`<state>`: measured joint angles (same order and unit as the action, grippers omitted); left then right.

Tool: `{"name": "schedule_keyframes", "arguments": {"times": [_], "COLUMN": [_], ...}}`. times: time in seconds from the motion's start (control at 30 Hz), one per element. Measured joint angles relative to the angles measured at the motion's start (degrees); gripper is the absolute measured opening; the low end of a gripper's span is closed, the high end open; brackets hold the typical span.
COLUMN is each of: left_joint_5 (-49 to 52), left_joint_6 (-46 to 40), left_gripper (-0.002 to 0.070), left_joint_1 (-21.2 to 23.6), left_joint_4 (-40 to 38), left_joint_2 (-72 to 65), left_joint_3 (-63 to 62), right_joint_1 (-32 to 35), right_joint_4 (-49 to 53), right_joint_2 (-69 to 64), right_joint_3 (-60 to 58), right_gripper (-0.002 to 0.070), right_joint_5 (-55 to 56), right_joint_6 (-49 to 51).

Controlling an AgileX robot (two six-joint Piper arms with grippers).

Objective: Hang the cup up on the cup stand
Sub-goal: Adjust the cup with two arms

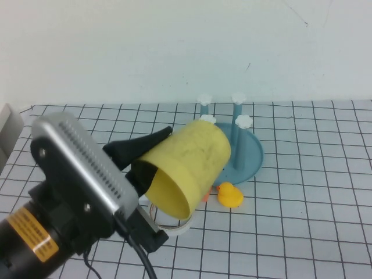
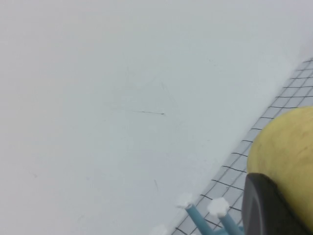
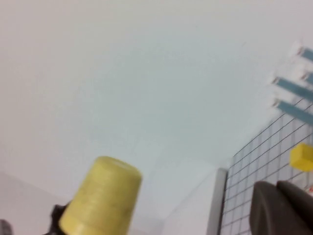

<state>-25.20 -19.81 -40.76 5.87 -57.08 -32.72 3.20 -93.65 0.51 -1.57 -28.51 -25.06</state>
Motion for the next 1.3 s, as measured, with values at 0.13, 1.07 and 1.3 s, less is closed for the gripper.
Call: {"name": "schedule_keyframes", "arguments": {"times": [0.13, 1.07, 1.3], "left_joint_5": [-5.75, -28.76, -29.41], "left_joint_6": [-4.42, -4.88, -3.96], "left_gripper": [0.0006, 0.0006, 0.0006], "left_joint_1": [0.0, 0.0, 0.0], "left_joint_4": [-5.87, -8.47, -8.7], "left_joint_2": [-1.24, -11.71, -11.71], "left_joint_3": [2.99, 3.32, 3.32], "right_joint_1": [-0.43, -2.7, -15.46], "right_joint_4": [-2.93, -3.16, -3.16], "right_joint_2": [-3.21, -57.61, -68.81], "right_joint_3": [0.0, 34.0, 44.47], "right_gripper": [0.006, 0.0692, 0.0693], "right_joint_5": [-2.95, -25.18, -19.57], "right_joint_6": [-1.57, -7.41, -14.14]}}
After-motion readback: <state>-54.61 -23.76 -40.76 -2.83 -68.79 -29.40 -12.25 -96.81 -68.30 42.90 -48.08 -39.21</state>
